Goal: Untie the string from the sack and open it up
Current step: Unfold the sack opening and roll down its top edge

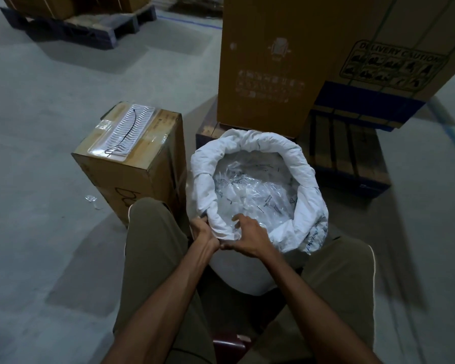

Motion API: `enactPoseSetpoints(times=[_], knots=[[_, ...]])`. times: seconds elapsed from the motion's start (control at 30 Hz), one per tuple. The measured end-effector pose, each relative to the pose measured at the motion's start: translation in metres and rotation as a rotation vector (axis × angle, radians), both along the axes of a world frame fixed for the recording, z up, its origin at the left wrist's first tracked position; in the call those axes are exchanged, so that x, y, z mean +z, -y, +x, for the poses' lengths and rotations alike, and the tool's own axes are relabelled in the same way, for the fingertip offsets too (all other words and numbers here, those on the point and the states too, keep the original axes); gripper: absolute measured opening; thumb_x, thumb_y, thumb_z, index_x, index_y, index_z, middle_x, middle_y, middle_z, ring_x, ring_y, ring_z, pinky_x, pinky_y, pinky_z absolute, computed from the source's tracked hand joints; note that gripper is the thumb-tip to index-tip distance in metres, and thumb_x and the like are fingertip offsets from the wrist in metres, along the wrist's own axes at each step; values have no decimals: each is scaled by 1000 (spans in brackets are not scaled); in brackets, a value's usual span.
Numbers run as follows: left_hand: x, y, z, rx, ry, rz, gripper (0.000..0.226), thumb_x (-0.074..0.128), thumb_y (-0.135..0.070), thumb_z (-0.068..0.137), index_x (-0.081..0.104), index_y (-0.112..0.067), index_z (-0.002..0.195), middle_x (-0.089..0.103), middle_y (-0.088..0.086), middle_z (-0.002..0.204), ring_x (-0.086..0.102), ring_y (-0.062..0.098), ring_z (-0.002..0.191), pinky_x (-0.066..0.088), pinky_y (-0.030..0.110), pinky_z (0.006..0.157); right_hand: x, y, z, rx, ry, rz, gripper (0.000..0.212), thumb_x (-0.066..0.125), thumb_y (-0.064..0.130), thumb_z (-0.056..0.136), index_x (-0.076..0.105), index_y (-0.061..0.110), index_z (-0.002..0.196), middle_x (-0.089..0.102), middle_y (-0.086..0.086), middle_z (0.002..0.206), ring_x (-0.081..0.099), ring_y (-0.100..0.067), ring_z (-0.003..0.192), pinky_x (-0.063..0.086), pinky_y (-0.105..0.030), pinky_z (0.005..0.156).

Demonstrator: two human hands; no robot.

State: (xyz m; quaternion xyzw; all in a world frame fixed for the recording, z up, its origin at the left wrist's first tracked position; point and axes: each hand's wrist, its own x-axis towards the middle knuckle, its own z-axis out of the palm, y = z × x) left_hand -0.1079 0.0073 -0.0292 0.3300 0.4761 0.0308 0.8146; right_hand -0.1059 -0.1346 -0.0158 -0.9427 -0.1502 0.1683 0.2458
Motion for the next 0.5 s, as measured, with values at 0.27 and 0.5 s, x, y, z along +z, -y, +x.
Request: enactPoseSetpoints(times=[0.27,0.5], knots=[[-7,-19,4,-305,-35,127,30,47,-32,100,65,-7,97,67,18,100,60,30,88,50,42,95,-8,-19,3,-37,220,-165,54,78,64,54,47,21,67,57,7,64,60,-22,66,33,-35,69],[-2,-36,11,-346,-139,659,64,74,-44,88,56,-2,134,63,14,132,62,31,119,50,44,105,-27,-40,-17,57,311,-385,39,85,9,42,59,18,69,61,0,65,61,-27,58,30,-32,59]])
